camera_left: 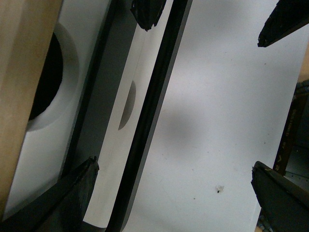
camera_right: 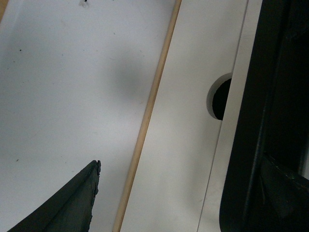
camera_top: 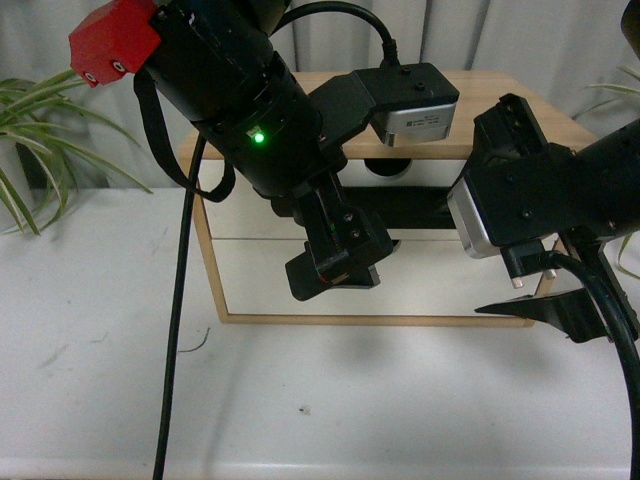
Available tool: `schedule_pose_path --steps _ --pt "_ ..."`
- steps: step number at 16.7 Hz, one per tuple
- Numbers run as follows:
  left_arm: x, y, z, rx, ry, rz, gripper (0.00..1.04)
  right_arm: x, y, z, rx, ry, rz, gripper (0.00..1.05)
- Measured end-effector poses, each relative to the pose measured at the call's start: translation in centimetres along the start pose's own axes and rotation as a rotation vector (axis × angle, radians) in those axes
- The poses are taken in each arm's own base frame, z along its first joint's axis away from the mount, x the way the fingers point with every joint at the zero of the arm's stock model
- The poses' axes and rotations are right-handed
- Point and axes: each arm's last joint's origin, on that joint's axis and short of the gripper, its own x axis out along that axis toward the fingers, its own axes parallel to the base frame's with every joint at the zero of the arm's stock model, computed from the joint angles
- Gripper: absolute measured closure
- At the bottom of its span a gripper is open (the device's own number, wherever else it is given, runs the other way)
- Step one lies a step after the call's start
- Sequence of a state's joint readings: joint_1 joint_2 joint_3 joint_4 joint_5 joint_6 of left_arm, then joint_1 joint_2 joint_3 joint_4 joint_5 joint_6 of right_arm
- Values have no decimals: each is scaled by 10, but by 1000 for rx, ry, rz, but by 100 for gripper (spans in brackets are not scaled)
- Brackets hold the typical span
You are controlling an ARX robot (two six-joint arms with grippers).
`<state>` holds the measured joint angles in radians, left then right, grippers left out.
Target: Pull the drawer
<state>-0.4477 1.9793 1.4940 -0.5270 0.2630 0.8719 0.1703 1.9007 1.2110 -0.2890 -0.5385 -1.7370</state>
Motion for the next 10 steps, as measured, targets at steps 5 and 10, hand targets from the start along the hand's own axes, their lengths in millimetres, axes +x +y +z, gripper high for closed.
schedule_pose_path --steps 5,10 --pt "5 -2 0 -1 -7 -25 7 10 3 -3 -14 -2 6 6" --pt "19 -12 -1 24 -4 -67 7 14 7 -5 -35 -4 13 6"
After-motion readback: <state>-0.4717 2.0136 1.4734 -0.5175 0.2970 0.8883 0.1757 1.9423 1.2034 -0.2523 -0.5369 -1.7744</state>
